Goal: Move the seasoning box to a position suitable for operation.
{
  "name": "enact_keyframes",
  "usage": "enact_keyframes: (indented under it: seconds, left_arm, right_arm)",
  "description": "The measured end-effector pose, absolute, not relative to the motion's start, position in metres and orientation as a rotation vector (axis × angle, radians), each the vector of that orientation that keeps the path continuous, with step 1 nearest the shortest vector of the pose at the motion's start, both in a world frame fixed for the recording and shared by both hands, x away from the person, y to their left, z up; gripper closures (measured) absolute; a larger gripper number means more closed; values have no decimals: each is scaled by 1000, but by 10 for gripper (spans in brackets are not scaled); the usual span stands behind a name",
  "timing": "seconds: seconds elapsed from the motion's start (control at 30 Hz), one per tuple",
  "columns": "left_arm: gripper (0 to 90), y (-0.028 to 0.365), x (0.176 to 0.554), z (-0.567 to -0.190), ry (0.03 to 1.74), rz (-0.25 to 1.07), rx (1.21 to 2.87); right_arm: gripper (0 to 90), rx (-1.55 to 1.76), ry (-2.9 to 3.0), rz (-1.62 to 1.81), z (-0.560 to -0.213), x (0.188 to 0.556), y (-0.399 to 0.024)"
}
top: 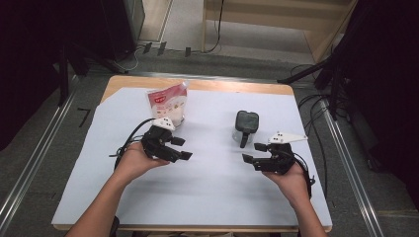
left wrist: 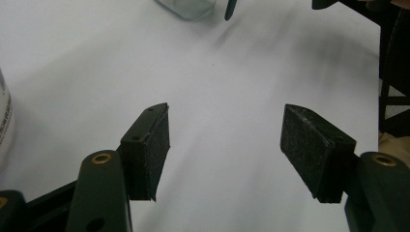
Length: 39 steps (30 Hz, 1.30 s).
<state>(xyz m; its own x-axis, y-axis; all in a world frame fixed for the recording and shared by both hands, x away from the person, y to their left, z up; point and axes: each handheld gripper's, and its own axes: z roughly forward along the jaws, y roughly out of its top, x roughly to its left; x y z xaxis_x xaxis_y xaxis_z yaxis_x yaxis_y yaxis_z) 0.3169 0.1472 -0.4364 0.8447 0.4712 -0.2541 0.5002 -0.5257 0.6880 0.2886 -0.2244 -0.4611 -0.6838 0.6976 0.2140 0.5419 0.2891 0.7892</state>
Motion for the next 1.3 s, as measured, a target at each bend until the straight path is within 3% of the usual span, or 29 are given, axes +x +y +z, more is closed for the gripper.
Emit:
enact_keyframes:
  seconds: [0.5, 0.73, 0.83, 0.9, 1.0, 1.13, 1.3]
  left_arm:
    - [350, 142, 319, -440, 689, -62, 2226]
    - [352, 146, 319, -438, 685, -84, 2200]
    - [353, 145, 319, -439, 675, -79, 2219]
    - [354, 144, 319, -439, 673, -84, 2225]
    - [354, 145, 320, -439, 669, -83, 2223]
    - [354, 146, 319, -439, 670, -82, 2221]
    - [354, 147, 320, -438, 676, -85, 2214]
  right_arm:
    - [315, 1296, 2247, 1308, -460, 293, -225]
    - [263, 1437, 2148, 1257, -459, 306, -224]
    - [223, 1488, 2099, 1242, -457, 312, -223]
    - [137, 1532, 2057, 1205, -454, 320, -218]
    - [124, 1557, 2024, 1202, -450, 326, -212]
    - [40, 1583, 1989, 1156, -449, 337, -202]
    - [26, 1615, 1955, 1135, -451, 346, -193]
